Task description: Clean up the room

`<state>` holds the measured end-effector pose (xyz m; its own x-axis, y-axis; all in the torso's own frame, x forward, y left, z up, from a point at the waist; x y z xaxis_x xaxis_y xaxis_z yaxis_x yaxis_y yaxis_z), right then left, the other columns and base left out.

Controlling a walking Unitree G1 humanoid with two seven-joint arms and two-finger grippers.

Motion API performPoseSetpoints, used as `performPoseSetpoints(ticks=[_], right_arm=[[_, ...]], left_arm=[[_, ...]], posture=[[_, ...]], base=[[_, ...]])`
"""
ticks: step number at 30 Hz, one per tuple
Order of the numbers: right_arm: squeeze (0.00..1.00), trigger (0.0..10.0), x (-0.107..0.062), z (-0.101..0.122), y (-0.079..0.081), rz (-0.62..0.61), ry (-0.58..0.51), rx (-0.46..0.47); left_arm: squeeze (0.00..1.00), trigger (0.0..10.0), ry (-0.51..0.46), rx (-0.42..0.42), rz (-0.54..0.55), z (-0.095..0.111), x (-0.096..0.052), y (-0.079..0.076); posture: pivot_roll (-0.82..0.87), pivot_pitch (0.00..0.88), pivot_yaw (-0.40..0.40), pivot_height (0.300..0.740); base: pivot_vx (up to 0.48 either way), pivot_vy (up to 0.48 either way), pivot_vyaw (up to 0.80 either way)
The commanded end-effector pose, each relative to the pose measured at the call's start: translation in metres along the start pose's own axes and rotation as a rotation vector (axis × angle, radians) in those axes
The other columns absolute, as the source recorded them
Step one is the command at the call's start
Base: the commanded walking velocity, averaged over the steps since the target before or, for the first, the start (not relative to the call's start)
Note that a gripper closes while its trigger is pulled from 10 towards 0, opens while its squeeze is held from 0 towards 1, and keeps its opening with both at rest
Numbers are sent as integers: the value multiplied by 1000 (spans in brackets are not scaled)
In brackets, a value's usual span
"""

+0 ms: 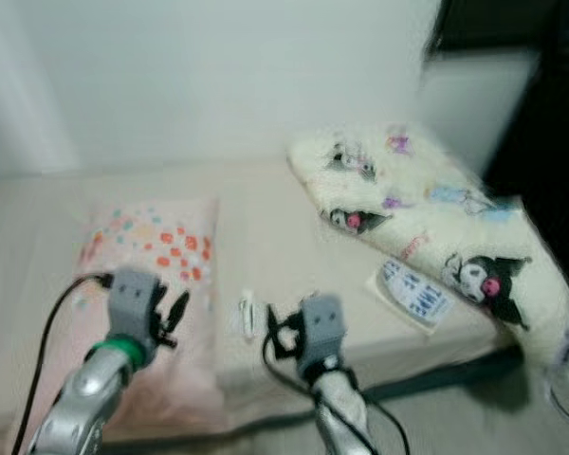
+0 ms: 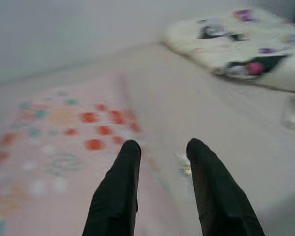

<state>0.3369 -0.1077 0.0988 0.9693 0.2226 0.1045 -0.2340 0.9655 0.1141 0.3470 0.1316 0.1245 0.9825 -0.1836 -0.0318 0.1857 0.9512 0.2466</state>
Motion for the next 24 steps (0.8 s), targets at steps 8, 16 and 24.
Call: performPoseSetpoints(ticks=[8,16,24], right_arm=[[0,10000,-3,-7,5,20,24,4],[0,10000,-13,-32,4,20,130,55],[0,10000,-18,-41,8,49,165,43]], left_arm=[[0,10000,38,-18,-4,-11,-5,0],[0,10000,42,-18,-9,-13,-6,-1],[0,10000,62,-9,-22,-18,-8,-1]], posture=[[-104,0,110,716],[-104,10,114,716],[-111,14,126,716]], base=[[0,0,0],[0,0,0],[0,0,0]])
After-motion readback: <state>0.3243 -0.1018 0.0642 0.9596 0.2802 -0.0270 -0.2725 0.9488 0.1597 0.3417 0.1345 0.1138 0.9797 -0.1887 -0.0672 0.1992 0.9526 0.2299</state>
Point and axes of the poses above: a point about 5 cm out from each wrist's last joint towards the gripper, its own x axis pointing out of the wrist towards the gripper, its own z axis along the axis of the wrist's last joint, y = z × x, the point moved 4 cm from there along x, pointing out of the wrist towards the gripper, and after that the axes turned 7 degrees about x, right-handed, at the moved point
